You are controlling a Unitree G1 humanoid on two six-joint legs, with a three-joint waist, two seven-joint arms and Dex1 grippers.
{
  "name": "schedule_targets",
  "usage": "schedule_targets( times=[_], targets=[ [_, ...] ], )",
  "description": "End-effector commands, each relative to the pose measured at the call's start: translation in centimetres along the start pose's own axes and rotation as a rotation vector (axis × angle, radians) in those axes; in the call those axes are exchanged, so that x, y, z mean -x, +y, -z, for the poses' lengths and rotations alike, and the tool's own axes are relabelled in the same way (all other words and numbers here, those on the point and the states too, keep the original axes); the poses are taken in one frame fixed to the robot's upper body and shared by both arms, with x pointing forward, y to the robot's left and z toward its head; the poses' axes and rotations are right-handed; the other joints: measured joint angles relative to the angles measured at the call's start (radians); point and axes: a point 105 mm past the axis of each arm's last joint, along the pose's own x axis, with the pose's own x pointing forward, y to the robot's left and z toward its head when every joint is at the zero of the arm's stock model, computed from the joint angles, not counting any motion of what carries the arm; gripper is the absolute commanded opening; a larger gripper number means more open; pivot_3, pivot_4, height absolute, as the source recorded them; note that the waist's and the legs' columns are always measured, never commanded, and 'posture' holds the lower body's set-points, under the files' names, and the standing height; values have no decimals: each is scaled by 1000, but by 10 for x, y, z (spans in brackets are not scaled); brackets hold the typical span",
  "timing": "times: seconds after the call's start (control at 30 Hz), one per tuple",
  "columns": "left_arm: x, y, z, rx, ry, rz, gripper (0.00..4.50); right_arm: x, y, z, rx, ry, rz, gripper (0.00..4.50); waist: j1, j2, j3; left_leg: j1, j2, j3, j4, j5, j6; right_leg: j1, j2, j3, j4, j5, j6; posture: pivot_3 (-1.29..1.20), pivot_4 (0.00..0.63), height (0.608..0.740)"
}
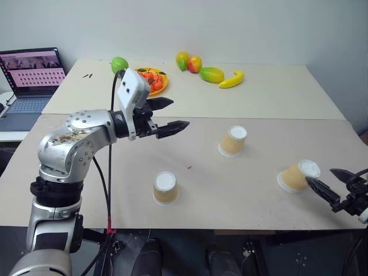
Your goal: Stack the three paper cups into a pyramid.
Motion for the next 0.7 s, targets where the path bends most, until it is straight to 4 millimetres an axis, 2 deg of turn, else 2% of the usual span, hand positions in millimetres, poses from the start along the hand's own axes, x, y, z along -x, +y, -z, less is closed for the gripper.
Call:
schedule_targets(
  times=[0.03,0.37,0.47,0.57,0.7],
  targets=[
    [3,-1,-15,-53,-23,0,4472,-4,-3,-5,33,-37,11,4500,1,0,0,0,0,0,0,0,0,0,0,0,0,0,0,0,150,732],
    [10,3,-18,-70,-10,-29,4472,-32,-4,0,20,-47,-29,4500,2,0,0,0,0,0,0,0,0,0,0,0,0,0,0,0,150,732],
    [11,3,-18,-71,-9,-39,4500,-37,-7,-2,21,-53,-28,3780,2,0,0,0,0,0,0,0,0,0,0,0,0,0,0,0,150,732],
    [12,2,-17,-70,-8,-43,4500,-39,-6,-2,36,-49,-32,2804,4,0,0,0,0,0,0,0,0,0,0,0,0,0,0,0,150,732],
    [12,1,-16,-66,-7,-43,4500,-40,-4,-12,53,-56,-44,2804,3,0,0,0,0,0,0,0,0,0,0,0,0,0,0,0,150,732]
  ],
)
